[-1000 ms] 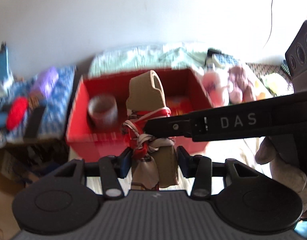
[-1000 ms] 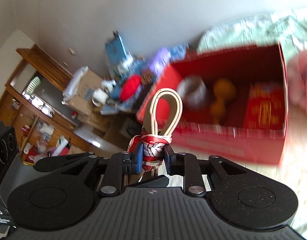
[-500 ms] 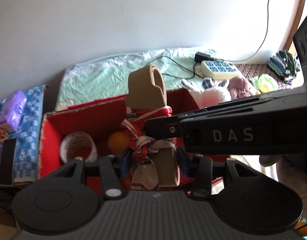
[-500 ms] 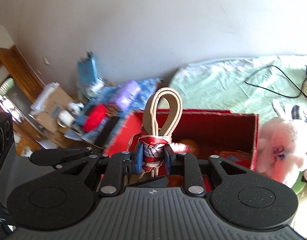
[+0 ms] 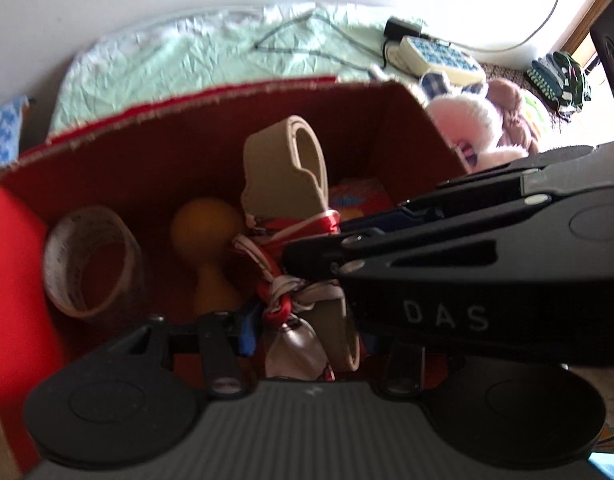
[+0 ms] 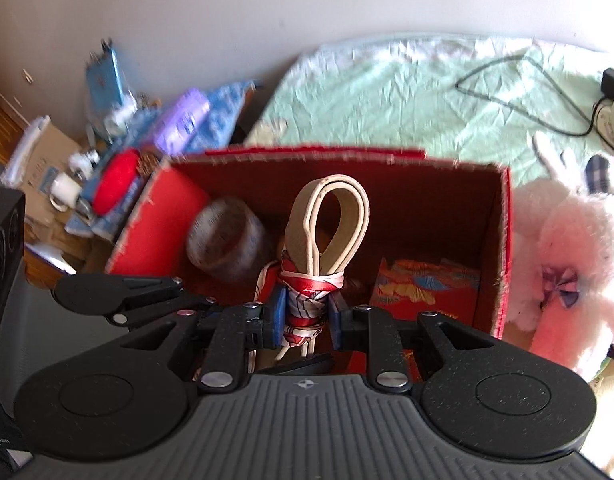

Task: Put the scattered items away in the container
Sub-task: 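Lift the strap with the right gripper and carry it over the box, then lower the strap into the box beside the gourd with the right gripper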

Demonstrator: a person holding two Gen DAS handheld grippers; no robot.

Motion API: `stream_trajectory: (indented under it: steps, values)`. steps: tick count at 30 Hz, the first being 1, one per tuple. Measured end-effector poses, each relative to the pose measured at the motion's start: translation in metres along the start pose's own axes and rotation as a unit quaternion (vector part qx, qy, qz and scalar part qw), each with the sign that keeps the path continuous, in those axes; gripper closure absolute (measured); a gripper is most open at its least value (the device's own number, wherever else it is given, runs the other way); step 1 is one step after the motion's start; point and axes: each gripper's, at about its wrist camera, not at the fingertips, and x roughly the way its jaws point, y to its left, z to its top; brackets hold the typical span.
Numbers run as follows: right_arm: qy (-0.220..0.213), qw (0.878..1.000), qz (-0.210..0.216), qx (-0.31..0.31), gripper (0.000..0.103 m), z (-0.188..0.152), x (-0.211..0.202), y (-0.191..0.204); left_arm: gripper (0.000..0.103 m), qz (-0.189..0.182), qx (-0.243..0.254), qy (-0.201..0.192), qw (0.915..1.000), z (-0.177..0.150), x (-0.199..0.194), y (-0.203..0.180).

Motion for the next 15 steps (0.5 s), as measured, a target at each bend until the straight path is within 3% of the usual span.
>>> stream_trajectory:
  steps: [7,11,15]
  values:
    - [0.083,0.996,-0.029,-0.027,0.080,0.007,0.032,0.005,0.055,-0.030,-0.026,0.080,0.9960,0.003,0.029,0.014]
    - [0.115,0.992,-0.046,-0.024,0.080,0.012,0.046,0.005,0.054,-0.068,-0.044,0.104,0.9913,0.005,0.035,0.025]
    - [0.140,0.987,-0.073,-0.028,0.081,0.014,0.062,0.006,0.054,-0.082,-0.048,0.115,0.9887,0.005,0.037,0.031]
